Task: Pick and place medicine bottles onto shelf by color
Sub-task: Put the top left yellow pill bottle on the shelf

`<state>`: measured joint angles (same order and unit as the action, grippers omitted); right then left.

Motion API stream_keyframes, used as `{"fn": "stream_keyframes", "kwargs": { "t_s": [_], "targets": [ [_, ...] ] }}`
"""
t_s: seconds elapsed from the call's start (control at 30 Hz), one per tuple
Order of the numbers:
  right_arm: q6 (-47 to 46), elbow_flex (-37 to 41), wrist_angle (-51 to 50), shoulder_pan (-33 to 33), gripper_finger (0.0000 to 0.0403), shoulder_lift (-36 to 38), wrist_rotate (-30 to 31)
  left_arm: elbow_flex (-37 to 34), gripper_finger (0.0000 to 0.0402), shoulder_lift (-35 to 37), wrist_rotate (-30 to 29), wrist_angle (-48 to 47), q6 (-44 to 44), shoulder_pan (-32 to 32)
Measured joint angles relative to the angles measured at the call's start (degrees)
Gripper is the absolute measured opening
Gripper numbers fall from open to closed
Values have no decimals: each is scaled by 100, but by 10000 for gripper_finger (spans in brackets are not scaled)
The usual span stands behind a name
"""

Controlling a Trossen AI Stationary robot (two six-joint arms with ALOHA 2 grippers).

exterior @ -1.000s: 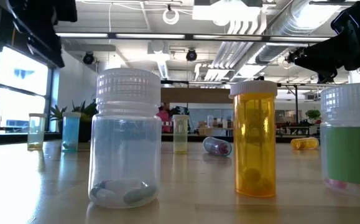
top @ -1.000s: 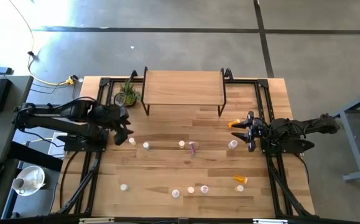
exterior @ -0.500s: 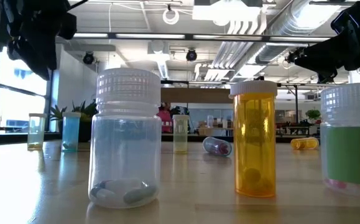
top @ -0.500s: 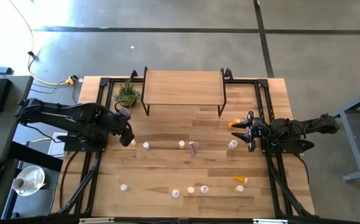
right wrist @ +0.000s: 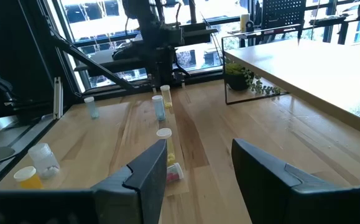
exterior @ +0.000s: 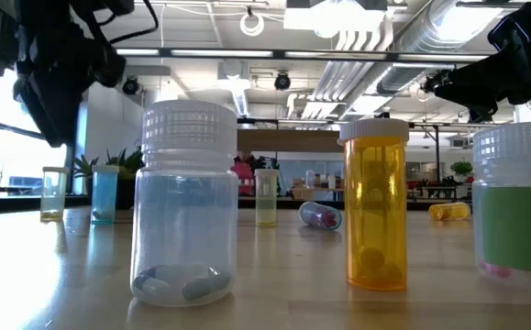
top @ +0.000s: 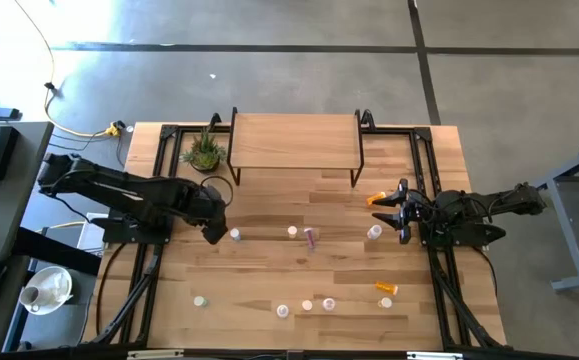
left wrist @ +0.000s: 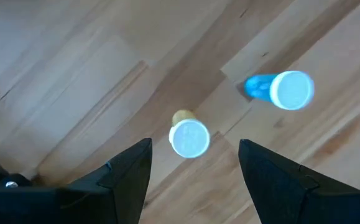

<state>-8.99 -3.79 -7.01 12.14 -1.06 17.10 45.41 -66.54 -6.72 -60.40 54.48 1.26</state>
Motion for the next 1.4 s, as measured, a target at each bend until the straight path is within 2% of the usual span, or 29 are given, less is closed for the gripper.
{"fn": "stream_keyframes", "kwargs": {
  "t_s": [0.37, 1.07, 1.4],
  "targets": [
    [0, 0, -2, 1, 172, 0, 0, 0, 229, -612, -12, 39, -4, 2],
    [0, 0, -2, 0, 172, 0, 0, -2, 228, -1245, 10, 164, -256, 2],
    [0, 0, -4, 2, 172, 0, 0, -2, 163, -1390, 96, 242, -563, 2]
  ]
}}
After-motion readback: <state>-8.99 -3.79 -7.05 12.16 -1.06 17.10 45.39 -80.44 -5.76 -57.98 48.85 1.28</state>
